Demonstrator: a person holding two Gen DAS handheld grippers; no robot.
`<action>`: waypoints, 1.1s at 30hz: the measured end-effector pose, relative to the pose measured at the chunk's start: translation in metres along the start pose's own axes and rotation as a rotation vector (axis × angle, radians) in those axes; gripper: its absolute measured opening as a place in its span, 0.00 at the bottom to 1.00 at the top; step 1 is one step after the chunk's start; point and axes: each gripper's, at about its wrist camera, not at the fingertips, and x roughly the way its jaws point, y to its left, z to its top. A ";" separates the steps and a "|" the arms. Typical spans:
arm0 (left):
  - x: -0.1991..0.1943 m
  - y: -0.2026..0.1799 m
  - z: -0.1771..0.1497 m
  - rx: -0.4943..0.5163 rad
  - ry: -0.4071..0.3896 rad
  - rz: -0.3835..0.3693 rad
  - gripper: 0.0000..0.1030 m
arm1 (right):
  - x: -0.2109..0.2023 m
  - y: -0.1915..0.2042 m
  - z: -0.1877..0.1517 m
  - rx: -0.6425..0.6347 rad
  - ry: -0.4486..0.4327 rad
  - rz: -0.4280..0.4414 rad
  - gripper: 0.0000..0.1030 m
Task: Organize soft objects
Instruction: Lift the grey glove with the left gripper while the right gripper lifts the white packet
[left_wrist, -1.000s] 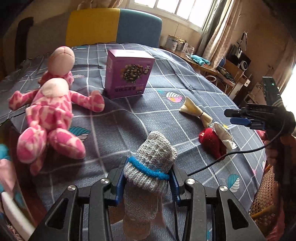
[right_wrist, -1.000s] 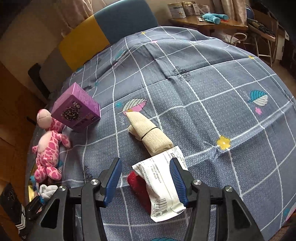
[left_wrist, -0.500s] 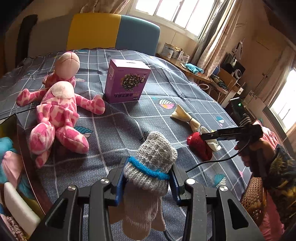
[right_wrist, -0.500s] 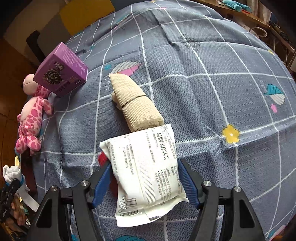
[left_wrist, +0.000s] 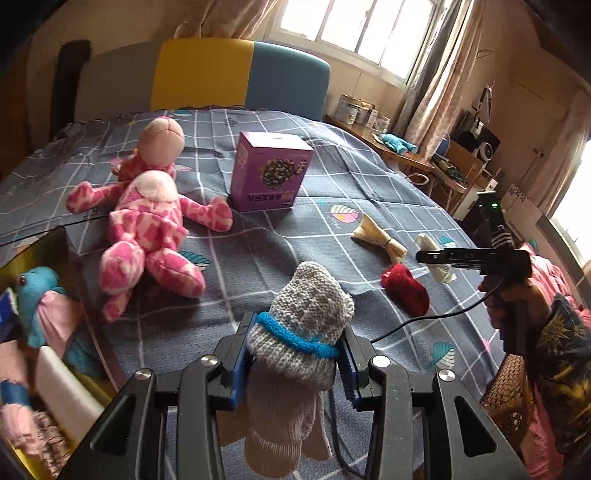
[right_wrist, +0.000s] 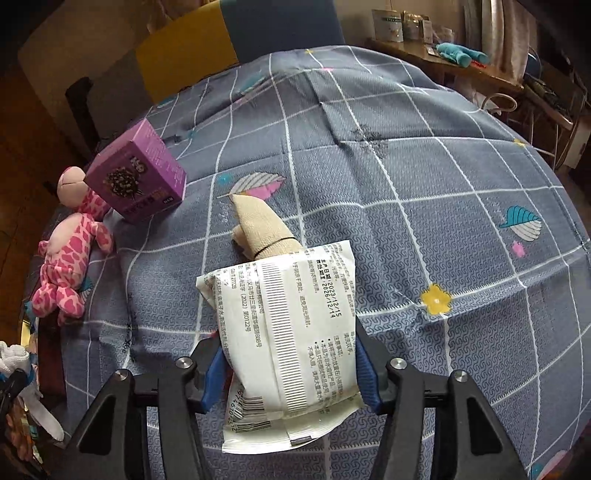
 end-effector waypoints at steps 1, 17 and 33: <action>-0.003 0.001 0.000 0.002 -0.004 0.017 0.40 | -0.006 0.008 -0.003 -0.018 -0.010 0.006 0.56; -0.045 0.037 -0.008 -0.119 -0.067 0.181 0.40 | 0.063 0.168 -0.073 -0.357 0.178 0.049 0.57; -0.066 0.056 -0.024 -0.145 -0.102 0.242 0.40 | 0.063 0.168 -0.082 -0.377 0.095 0.026 0.59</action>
